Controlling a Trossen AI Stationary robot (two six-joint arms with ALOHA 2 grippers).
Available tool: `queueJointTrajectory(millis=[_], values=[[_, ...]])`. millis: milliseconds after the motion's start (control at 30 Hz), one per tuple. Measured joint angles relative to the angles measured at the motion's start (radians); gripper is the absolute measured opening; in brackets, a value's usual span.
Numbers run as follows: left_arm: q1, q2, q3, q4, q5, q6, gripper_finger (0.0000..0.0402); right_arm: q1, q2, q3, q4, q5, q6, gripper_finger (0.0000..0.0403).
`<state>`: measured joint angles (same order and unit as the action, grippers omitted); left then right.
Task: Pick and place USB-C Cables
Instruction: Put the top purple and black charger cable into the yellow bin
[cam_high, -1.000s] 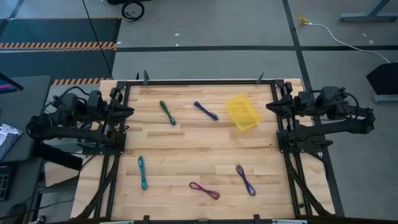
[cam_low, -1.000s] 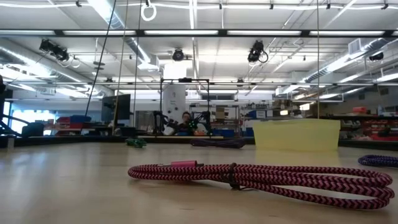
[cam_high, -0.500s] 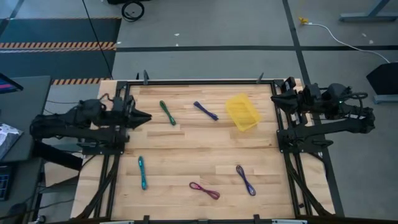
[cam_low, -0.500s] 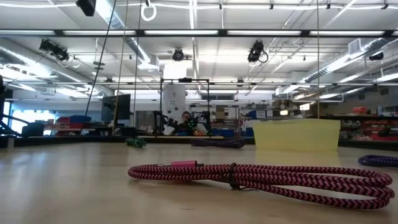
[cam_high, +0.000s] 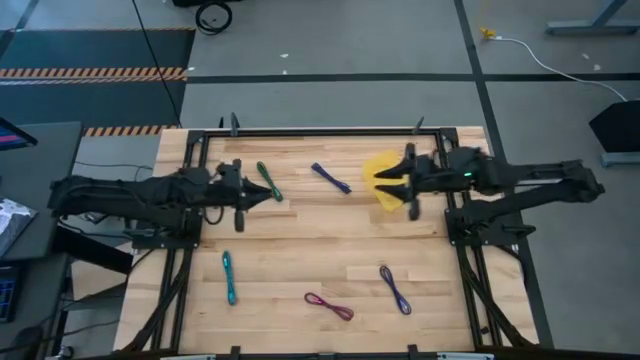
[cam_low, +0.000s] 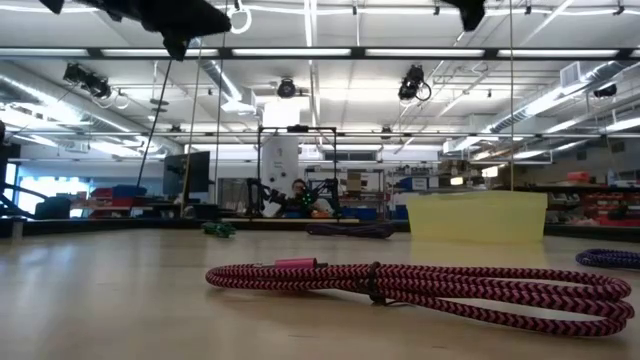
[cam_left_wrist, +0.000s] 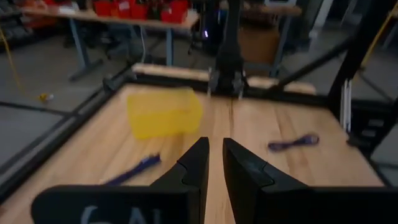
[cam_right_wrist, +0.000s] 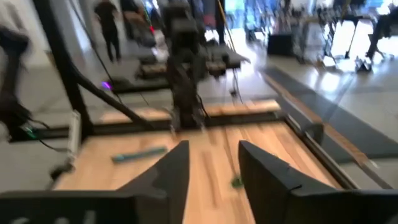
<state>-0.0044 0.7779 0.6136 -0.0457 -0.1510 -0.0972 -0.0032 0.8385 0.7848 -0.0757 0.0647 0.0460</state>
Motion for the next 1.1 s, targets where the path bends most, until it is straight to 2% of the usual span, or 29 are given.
queueJointTrajectory(millis=[100,233,433,533,633,733,833,933,1100], values=[[0.0,0.053,0.0,-0.01,0.02,0.004,0.0053,-0.001,0.101,0.015,-0.019,0.026,-0.032,0.0176],[0.002,0.113,0.0,-0.012,0.02,0.07,0.0053,-0.001,0.259,0.109,-0.12,0.086,-0.085,0.0193],[0.002,0.142,0.0,-0.008,0.02,0.136,0.0053,-0.005,0.493,0.309,-0.267,0.166,-0.186,0.0193],[0.002,0.143,0.0,0.026,0.02,0.152,0.0053,-0.02,0.573,0.4,-0.295,0.176,-0.209,0.0193],[0.002,0.143,0.0,0.087,0.01,0.238,0.0053,-0.039,0.63,0.483,-0.333,0.177,-0.194,0.0193],[0.002,0.143,0.0,0.103,-0.037,0.248,0.0053,-0.062,0.689,0.554,-0.427,0.178,-0.155,0.0192],[0.002,0.143,0.0,0.092,-0.15,0.244,0.0053,-0.089,0.758,0.611,-0.551,0.178,-0.143,0.019],[0.003,0.143,0.0,0.085,-0.243,0.24,0.0053,-0.114,0.815,0.638,-0.597,0.178,-0.143,0.019],[0.0,0.143,0.0,0.083,-0.26,0.224,0.0053,-0.144,0.872,0.64,-0.601,0.177,-0.138,0.019]])
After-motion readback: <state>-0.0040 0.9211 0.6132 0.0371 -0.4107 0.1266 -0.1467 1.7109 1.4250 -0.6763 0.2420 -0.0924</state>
